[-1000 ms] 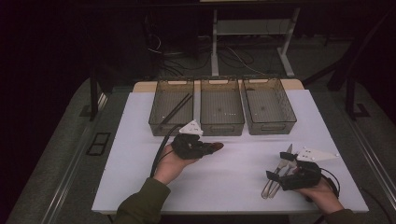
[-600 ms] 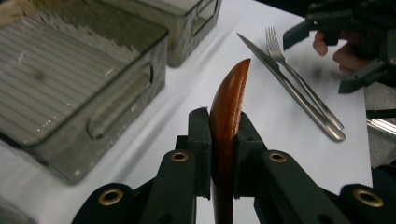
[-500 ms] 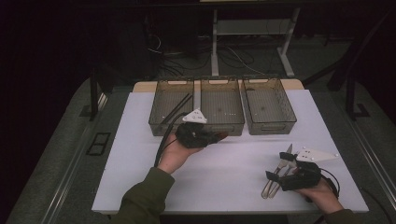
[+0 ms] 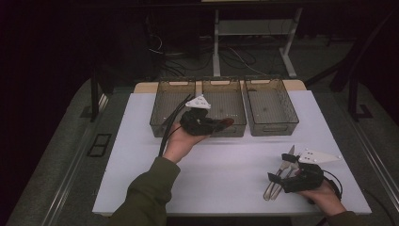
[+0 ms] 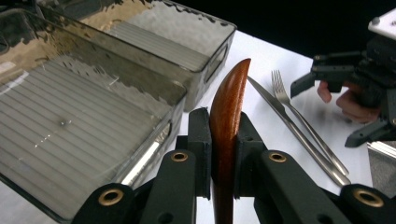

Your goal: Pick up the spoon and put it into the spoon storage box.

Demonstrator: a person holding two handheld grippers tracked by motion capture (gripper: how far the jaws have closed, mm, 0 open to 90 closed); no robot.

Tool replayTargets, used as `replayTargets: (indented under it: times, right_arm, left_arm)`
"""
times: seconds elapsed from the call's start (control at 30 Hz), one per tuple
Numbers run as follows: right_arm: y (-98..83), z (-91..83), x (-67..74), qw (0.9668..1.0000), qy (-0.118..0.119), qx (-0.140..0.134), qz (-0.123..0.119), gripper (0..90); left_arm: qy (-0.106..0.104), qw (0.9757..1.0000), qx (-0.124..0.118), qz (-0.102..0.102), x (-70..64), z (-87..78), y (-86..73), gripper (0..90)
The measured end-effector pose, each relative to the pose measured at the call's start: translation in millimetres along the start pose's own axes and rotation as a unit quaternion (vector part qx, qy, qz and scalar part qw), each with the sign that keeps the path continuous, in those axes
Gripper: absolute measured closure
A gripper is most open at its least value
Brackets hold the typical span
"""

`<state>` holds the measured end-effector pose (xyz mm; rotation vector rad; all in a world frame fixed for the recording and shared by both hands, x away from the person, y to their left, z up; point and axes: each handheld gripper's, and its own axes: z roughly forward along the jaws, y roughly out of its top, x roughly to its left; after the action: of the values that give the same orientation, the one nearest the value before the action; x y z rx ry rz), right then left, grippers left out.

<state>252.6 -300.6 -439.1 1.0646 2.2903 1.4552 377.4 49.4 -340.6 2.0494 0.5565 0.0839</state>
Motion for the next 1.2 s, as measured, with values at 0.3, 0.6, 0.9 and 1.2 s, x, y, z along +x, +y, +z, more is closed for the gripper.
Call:
replayTargets:
  times: [0.3,0.6,0.9,1.2]
  right_arm:
    - [0.0,-0.2,0.3,1.0000,0.000,0.001,-0.001,1.9]
    - [0.0,-0.5,0.8,1.0000,0.000,0.000,-0.001,1.8]
    - [0.4,-1.7,1.0,1.0000,0.002,-0.002,-0.002,1.8]
    - [0.5,-2.2,0.9,1.0000,0.005,-0.006,0.003,1.9]
  left_arm:
    - [0.005,0.9999,-0.016,0.000,11.0,5.1,19.8,80.0]
    - [0.017,0.9993,-0.032,0.002,25.2,18.2,42.5,79.9]
    - [0.024,0.9983,-0.053,0.001,41.8,39.0,57.7,79.9]
    - [0.036,0.9980,-0.051,-0.010,60.0,58.2,58.9,79.8]
